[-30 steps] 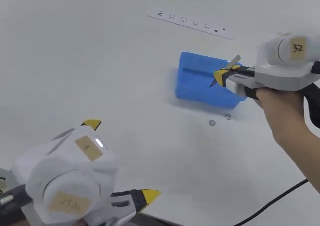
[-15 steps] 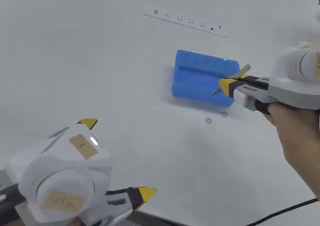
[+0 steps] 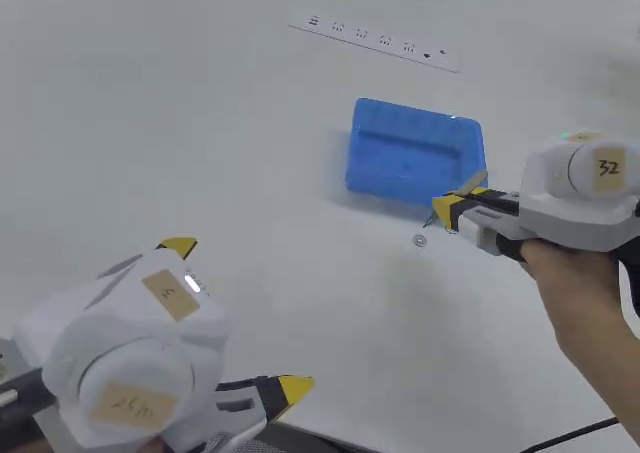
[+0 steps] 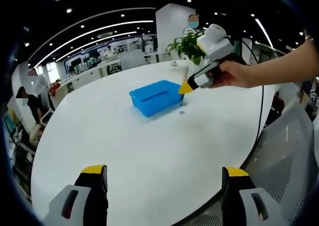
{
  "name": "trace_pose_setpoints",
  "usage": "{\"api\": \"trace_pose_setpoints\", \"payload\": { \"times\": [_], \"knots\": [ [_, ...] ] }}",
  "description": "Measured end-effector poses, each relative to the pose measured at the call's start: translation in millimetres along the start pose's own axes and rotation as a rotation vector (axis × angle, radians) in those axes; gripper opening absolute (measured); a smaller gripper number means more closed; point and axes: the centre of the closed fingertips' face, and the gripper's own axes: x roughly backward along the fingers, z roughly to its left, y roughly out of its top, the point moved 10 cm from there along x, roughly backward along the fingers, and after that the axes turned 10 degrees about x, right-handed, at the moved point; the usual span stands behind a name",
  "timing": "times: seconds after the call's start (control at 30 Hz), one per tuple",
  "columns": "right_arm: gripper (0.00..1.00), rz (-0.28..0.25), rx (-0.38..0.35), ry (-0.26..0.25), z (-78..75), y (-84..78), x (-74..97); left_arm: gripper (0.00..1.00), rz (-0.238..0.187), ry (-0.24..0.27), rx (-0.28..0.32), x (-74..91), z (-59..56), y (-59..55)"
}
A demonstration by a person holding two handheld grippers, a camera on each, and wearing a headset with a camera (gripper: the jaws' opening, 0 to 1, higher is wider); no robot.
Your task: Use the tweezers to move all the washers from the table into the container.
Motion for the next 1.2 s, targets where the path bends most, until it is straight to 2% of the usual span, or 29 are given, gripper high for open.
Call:
{"api": "trace_pose_setpoints", "payload": {
  "times": [0.67, 1.07, 1.2],
  "knots": [
    [0.04, 0.043, 0.008, 0.002, 0.3, -11.3, -7.1, 0.97, 0.007, 0.005, -0.006, -0.5, 0.3, -0.2],
    [0.03, 0.034, -0.006, -0.007, -1.0, -13.1, -8.1, 0.97, 0.011, 0.008, -0.009, -1.0, 0.4, -0.4],
    [0.03, 0.039, 0.011, -0.016, -1.1, -13.8, -7.5, 0.97, 0.011, 0.008, -0.009, -1.2, 0.4, -0.3]
  ]
}}
